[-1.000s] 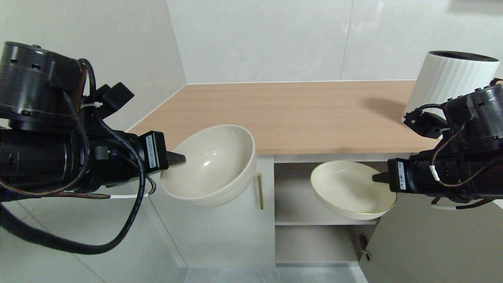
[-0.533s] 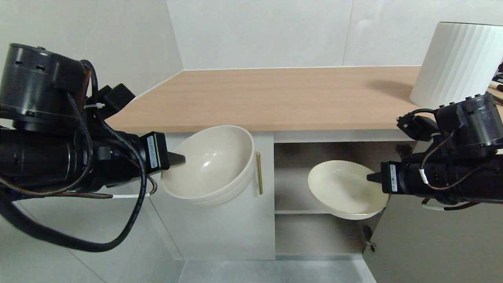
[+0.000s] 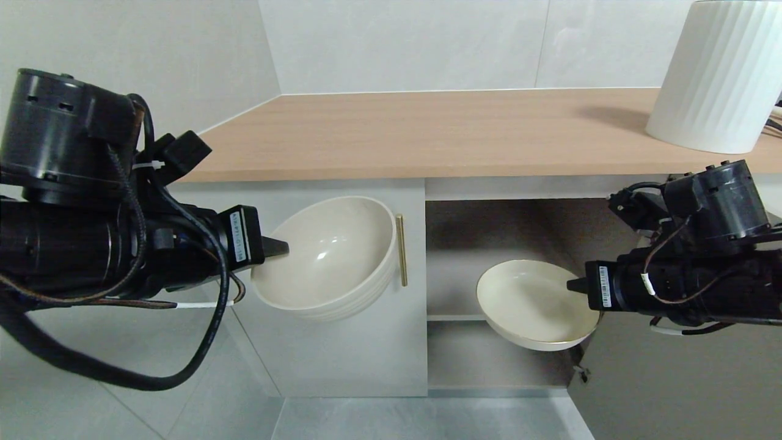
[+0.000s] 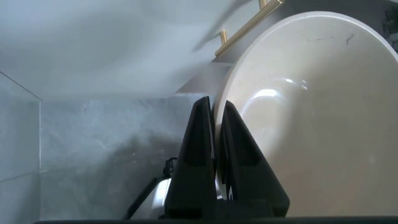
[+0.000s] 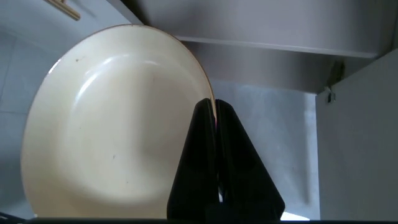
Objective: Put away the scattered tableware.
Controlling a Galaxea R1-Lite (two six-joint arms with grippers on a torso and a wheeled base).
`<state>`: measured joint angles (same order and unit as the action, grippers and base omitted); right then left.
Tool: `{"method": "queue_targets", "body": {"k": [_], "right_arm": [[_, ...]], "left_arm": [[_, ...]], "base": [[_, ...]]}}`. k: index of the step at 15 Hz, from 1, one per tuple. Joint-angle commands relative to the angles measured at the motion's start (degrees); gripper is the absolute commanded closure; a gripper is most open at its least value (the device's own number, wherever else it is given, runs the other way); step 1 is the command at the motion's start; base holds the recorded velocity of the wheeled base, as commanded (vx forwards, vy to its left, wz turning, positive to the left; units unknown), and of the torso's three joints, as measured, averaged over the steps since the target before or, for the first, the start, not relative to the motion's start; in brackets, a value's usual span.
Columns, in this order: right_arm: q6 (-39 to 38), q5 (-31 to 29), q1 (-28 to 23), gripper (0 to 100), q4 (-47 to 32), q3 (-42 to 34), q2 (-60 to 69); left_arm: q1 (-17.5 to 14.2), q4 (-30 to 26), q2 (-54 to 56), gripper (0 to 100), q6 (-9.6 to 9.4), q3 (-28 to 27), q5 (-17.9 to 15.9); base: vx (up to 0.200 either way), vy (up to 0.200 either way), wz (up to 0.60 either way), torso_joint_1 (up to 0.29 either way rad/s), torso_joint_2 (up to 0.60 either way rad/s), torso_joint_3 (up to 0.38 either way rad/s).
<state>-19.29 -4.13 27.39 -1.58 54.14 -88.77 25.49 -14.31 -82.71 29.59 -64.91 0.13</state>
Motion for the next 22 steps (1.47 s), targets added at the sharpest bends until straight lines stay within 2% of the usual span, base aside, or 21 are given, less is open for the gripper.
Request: {"method": "queue_targets", "body": {"k": [1,5,11,14,20,22], "right_arm": [[0.0,0.0,0.0,100,0.3,-0.1,-1.4],[1.5,-1.4,0.0,100,1.1,0.4,-9.6],[-2.2,-4.8,-0.1,100,13.7,0.4,-26.3],[-2.3,-6.4,-2.5,100,20.7,0.6,-31.3],[-7.3,-12.7,-5.9,100,22.8,7.8,-40.6],[-8.2,-15.5,-6.6,100,27.0,8.4,-43.2]], "left_arm": [[0.0,0.0,-0.1,100,0.03,0.0,0.0],[0.0,0.0,-0.1,100,0.03,0.1,0.0],[0.0,0.0,-0.4,100,0.03,0.2,0.0],[0.0,-0.1,-0.5,100,0.03,0.2,0.0],[0.0,0.0,-1.0,100,0.03,0.3,0.0],[0.5,-0.1,-1.0,100,0.03,0.3,0.0]], "base": [[0.0,0.0,0.0,0.0,0.0,0.0],[0.0,0.0,0.0,0.0,0.0,0.0],[0.0,0.0,0.0,0.0,0.0,0.0],[0.0,0.0,0.0,0.0,0.0,0.0],[0.0,0.0,0.0,0.0,0.0,0.0],[0.0,0.0,0.0,0.0,0.0,0.0]]}}
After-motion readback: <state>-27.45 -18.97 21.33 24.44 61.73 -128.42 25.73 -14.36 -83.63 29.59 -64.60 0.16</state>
